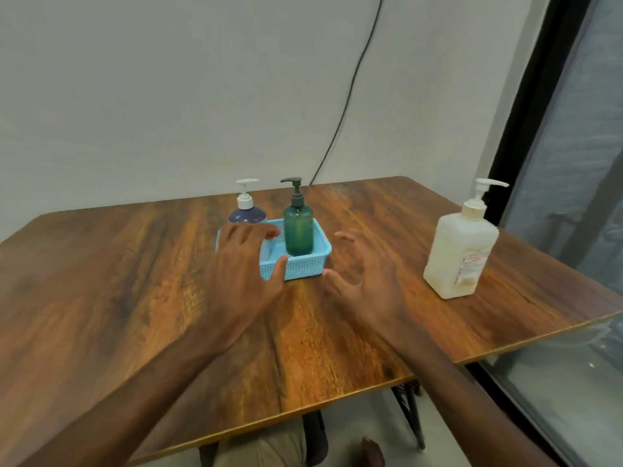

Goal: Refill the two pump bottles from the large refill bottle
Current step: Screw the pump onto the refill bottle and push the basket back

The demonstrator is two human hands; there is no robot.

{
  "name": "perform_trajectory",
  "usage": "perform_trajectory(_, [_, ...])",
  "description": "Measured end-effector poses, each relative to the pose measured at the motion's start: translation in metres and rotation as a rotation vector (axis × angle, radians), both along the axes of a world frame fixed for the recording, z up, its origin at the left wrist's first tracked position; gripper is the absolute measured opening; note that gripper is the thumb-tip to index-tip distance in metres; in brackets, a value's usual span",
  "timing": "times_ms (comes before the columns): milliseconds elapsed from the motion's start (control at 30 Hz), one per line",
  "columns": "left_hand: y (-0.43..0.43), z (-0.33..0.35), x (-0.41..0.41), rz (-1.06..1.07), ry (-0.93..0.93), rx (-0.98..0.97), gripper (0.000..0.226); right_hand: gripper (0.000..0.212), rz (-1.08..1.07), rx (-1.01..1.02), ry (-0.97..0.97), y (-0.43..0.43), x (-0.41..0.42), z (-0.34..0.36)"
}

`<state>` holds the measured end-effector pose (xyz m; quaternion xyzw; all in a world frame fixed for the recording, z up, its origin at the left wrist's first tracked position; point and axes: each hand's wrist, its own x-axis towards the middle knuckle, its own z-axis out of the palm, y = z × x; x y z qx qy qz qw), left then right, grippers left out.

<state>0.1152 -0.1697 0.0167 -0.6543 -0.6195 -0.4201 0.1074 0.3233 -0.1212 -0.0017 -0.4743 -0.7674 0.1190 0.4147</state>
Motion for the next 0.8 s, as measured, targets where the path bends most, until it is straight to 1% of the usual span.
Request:
perform_trajectory(33, [-0.005,-0.002,-0.011,0.036,0.003,-0.005,0.049,0.067,0.025,-0.064,-0.007,0.008,-0.008,-0.003])
perform_trajectory(100, [-0.01,-0.008,-0.034,0.053,-0.046,-0.09,0.057,0.063,0.101,-0.164,0.031,0.02,-0.02,-0.006])
perform_trajectory(167, [-0.006,-0.019,-0.056,0.016,-0.176,-0.253,0.069,0.056,0.109,-0.157,0.008,0.034,-0.028,-0.012])
perform_trajectory(233, [0.002,-0.026,-0.072,0.024,-0.217,-0.352,0.083,0.04,0.078,-0.125,-0.047,0.044,-0.032,-0.015])
perform_trajectory(267, [0.006,-0.028,-0.077,0.041,-0.223,-0.404,0.079,0.033,0.068,-0.133,-0.046,0.048,-0.033,-0.016])
perform_trajectory(300, [0.008,-0.029,-0.08,0.052,-0.216,-0.436,0.068,0.029,0.065,-0.144,-0.033,0.051,-0.034,-0.016])
perform_trajectory(333, [0.01,-0.031,-0.082,0.069,-0.215,-0.445,0.058,0.026,0.061,-0.156,-0.025,0.053,-0.035,-0.016])
perform_trajectory(367, [0.015,-0.033,-0.083,0.076,-0.219,-0.43,0.053,0.025,0.059,-0.162,-0.028,0.057,-0.035,-0.016])
perform_trajectory(433, [0.022,-0.039,-0.085,0.085,-0.234,-0.39,0.051,0.021,0.065,-0.18,-0.034,0.063,-0.036,-0.015])
perform_trajectory(533, [0.029,-0.041,-0.086,0.078,-0.256,-0.383,0.052,0.016,0.082,-0.193,0.034,0.069,-0.036,-0.016])
perform_trajectory(667, [0.037,-0.039,-0.088,0.048,-0.247,-0.341,0.048,0.017,0.097,-0.215,0.101,0.078,-0.04,-0.012])
perform_trajectory(800, [0.054,-0.037,-0.094,0.038,-0.289,-0.332,0.049,0.021,0.092,-0.19,0.155,0.093,-0.047,-0.008])
